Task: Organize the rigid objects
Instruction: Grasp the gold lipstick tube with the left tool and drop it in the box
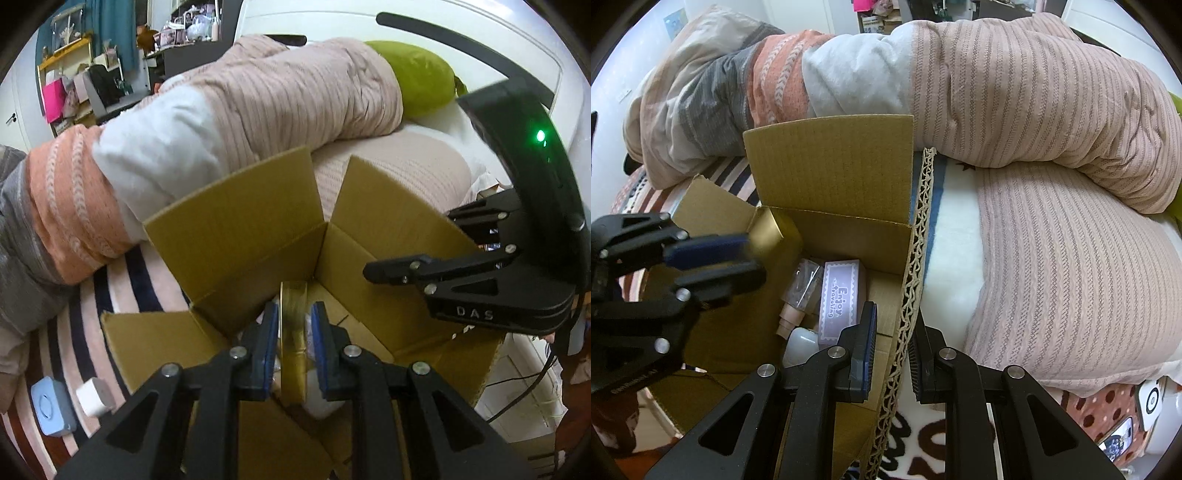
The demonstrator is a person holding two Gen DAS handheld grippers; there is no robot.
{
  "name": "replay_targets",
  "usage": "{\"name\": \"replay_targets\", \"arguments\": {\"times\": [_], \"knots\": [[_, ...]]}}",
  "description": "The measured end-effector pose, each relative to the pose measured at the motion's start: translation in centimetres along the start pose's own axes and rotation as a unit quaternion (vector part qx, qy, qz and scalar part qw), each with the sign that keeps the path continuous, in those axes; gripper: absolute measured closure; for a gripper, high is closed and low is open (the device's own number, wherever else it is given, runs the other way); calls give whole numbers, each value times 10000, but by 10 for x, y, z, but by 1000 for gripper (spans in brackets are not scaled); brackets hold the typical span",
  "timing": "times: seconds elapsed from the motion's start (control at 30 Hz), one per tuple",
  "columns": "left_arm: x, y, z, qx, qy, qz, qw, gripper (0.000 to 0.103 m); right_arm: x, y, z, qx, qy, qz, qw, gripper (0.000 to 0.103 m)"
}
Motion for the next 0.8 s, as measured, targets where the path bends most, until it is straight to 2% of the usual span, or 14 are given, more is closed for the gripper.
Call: {"name": "replay_targets", "arguments": {"times": [0.17,0.27,0.4,0.47,0.53,0.67,0.8], "knots": [[0,-3,-1,48,61,-43,10000,88,0,-1,3,-40,-28,-6,10000,89],[2,-20,10,-4,-90,-249,9996,86,0,0,3,-44,-37,-1,10000,89],[1,-62,45,115,-320,-690,9970,63,1,1,3,-36,-27,16,10000,89],[-6,-82,67,343,-360,-874,9949,58,1,1,3,-33,-30,21,10000,89],[-21,-100,95,711,-423,-960,9919,46,1,1,2,-38,-31,23,10000,89],[-70,-106,135,1145,-526,-812,9887,44,1,2,2,-40,-41,22,10000,89],[-125,-80,150,1131,-486,-341,9918,44,1,2,2,-32,-35,24,10000,89]]}}
Point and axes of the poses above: each gripper's, at about its wrist camera, not at the fingertips, and y roughly the way its jaws point, z to its left, x to its top, the point moved 9 cm from there along y, roughly the way its jaws point, and after that the axes turned 4 degrees about -y, right-handed, at the moved point
